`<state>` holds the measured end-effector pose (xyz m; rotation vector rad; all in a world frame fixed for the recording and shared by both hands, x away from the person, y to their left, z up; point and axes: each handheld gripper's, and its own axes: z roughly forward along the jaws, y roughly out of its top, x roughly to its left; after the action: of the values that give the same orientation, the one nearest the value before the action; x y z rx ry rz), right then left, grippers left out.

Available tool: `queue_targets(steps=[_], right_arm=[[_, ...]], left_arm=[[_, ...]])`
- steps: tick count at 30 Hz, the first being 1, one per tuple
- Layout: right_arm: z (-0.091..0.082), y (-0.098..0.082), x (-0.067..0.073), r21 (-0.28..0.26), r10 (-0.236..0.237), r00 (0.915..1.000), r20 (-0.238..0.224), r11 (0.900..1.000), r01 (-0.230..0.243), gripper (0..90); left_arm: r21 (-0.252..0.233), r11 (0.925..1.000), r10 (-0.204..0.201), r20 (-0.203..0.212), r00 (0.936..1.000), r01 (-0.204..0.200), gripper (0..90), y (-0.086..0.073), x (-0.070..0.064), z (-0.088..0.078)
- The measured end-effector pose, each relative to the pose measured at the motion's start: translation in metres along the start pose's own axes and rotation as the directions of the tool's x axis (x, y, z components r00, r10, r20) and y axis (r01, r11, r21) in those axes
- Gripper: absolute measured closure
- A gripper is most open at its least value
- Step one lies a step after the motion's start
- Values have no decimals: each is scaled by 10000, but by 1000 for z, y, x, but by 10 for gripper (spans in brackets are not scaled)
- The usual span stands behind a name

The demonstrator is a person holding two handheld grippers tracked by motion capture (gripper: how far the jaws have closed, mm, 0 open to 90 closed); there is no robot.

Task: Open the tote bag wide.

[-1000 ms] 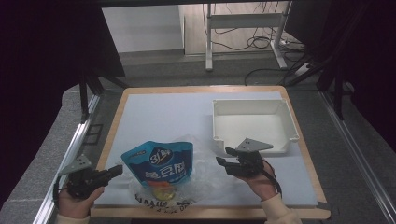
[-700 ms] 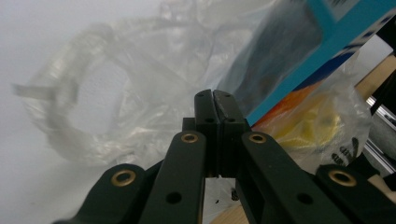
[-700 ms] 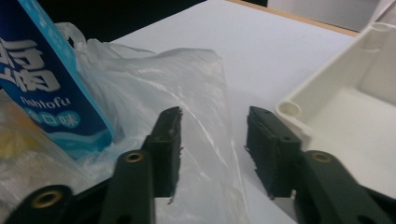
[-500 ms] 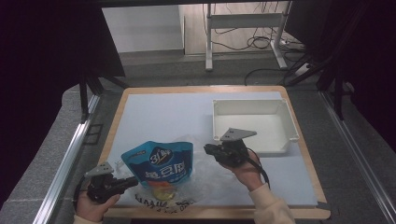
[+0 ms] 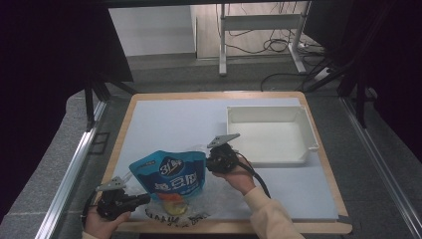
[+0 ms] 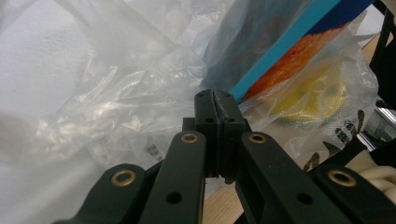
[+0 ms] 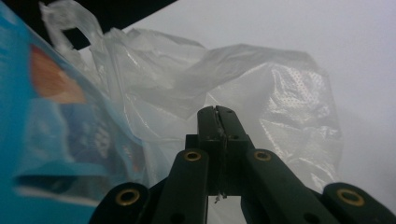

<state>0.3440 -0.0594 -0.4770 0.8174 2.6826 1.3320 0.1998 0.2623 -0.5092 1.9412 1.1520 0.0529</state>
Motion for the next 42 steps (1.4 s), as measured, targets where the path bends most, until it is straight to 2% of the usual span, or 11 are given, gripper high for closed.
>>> queue_targets(steps=[8, 13, 18, 34, 39, 42], right_arm=[[17, -5, -8, 563, -7, 9996, 276, 9984, -8, 886], [30, -10, -18, 842, 248, 9983, 521, 9960, -292, 886], [42, -12, -25, 1027, 292, 9958, 863, 9940, -381, 886], [59, -12, -40, 974, 625, 9859, 1552, 9922, -782, 886], [57, -13, -38, 939, 565, 9854, 1606, 9930, -723, 886], [50, -12, -34, 654, 576, 9850, 1625, 9955, -690, 886]], left_arm=[[276, 9996, -23, 48, 10000, 22, 897, -3, 1, 5], [554, 9985, -8, 40, 10000, 6, 897, -7, 3, 10], [781, 9969, -137, 89, 9999, 130, 897, -13, 5, 13], [1437, 9896, -103, 77, 9999, 91, 897, -23, 5, 22], [1198, 9928, -95, 115, 9999, 80, 884, -22, 4, 18], [601, 9982, -17, 257, 9997, 1, 879, -17, 0, 5]])
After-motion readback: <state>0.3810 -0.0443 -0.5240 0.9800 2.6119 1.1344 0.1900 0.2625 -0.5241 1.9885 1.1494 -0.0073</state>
